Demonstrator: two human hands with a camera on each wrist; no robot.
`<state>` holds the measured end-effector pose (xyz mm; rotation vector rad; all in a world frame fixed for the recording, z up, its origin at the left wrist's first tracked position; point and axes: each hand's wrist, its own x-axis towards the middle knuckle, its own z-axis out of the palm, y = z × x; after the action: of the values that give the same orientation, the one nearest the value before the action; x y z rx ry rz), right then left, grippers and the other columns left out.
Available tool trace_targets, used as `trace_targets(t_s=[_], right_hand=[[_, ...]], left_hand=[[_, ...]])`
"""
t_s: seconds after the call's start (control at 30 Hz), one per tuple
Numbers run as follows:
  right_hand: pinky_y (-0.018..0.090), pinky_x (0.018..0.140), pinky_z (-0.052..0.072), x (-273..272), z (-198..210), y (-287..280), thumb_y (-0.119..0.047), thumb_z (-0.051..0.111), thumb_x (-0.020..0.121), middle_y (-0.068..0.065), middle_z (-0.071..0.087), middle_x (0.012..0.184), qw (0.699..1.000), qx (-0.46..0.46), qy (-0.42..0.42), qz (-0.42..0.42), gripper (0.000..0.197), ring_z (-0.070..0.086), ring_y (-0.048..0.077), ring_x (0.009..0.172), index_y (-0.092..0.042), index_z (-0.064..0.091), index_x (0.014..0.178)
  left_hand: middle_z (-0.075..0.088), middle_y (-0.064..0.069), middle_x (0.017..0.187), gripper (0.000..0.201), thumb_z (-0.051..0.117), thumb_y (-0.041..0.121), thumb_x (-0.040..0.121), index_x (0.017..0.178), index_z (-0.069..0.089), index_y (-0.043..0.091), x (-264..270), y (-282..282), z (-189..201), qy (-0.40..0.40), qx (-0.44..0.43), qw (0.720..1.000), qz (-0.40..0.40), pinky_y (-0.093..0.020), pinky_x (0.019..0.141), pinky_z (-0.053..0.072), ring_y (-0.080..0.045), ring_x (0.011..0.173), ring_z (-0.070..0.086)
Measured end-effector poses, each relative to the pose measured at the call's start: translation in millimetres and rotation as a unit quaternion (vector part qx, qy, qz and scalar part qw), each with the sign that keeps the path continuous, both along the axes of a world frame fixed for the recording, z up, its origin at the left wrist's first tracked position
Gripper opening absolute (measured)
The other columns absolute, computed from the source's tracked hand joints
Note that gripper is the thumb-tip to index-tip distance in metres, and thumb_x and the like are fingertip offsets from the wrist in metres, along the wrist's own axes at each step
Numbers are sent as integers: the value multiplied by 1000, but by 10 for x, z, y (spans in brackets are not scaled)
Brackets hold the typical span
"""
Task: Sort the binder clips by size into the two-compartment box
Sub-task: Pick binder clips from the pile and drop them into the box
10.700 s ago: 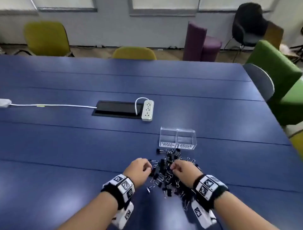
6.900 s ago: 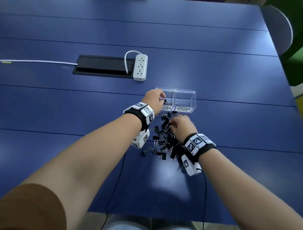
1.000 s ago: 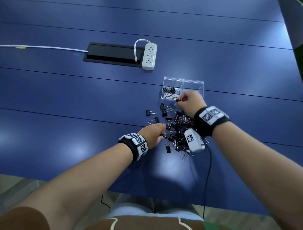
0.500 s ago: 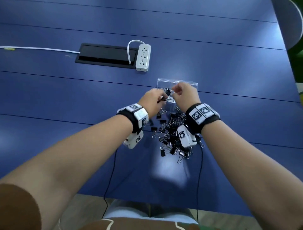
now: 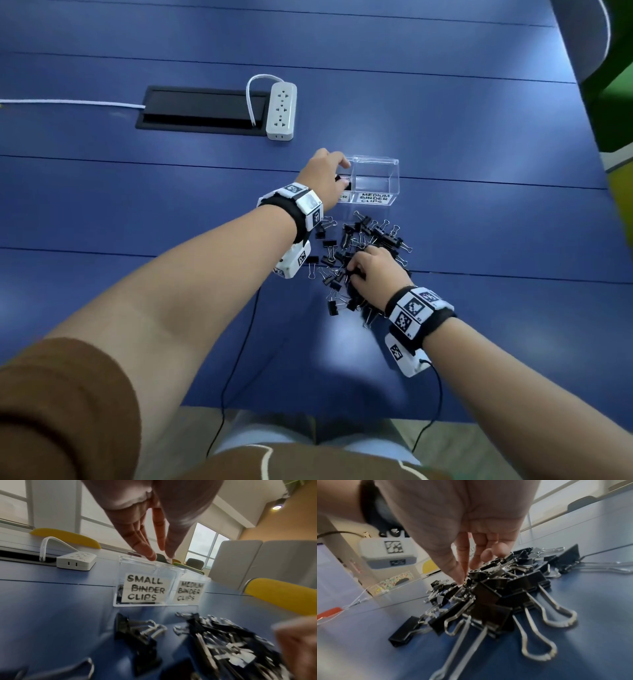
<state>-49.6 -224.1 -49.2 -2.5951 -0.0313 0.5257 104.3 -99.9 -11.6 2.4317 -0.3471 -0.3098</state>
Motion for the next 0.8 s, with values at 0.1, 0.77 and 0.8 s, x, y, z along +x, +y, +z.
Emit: trace_targets(t_s=[0.1,0.77,0.8], right_hand=[[41,88,49,-1,-2,29,-22,55,86,4,55,102,1000,-6,-7,-5,13,44,23,107,-15,62,95],[28,58,45,172,51,22,-20,67,74,2,57,68,978,142,23,-151,17,49,15,60,-12,52,70],[29,57,47,178,71,-19,-20,67,73,5,59,67,970,164,25,-176,18,49,16,57,-14,51,68]], left_hand=[[59,-7,103,14,62,11,84,98,64,13,-328,128,10,-6,5,999,-40,-33,85,52,-15,78,54],[50,-8,113,23,61,24,89,109,58,13,-1324,518,-464,56,158,972,-162,-38,87,46,-25,108,50],[51,-8,113,24,62,26,88,107,58,13,-1314,519,-468,43,162,972,-167,-37,90,44,-25,109,49]])
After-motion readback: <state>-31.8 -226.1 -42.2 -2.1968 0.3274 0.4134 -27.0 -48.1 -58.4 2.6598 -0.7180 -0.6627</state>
